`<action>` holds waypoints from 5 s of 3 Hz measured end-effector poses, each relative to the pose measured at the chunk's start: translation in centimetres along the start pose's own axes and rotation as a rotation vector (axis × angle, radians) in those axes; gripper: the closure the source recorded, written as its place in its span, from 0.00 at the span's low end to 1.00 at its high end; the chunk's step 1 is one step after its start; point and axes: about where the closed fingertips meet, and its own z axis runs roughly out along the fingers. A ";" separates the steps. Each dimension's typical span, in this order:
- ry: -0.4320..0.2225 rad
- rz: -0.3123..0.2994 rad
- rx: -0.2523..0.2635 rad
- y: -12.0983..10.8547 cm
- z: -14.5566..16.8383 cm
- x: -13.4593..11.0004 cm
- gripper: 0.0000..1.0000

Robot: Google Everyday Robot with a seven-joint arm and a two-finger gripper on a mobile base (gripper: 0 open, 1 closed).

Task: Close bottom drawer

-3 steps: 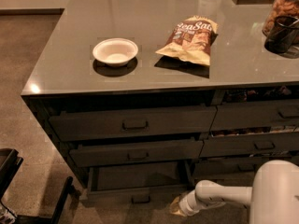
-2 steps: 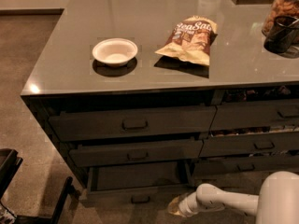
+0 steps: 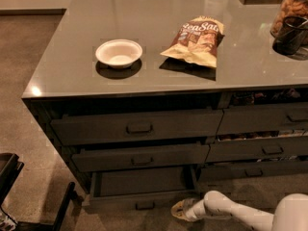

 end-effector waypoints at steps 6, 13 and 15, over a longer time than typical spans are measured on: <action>0.022 -0.033 0.140 -5.5 1.1 1.1 1.00; 0.120 -0.156 0.479 -12.6 1.7 2.5 1.00; 0.127 -0.173 0.554 -14.5 1.8 2.4 1.00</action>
Offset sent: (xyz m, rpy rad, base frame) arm 0.0427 0.0045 0.0022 -0.0233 -0.1445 -0.0131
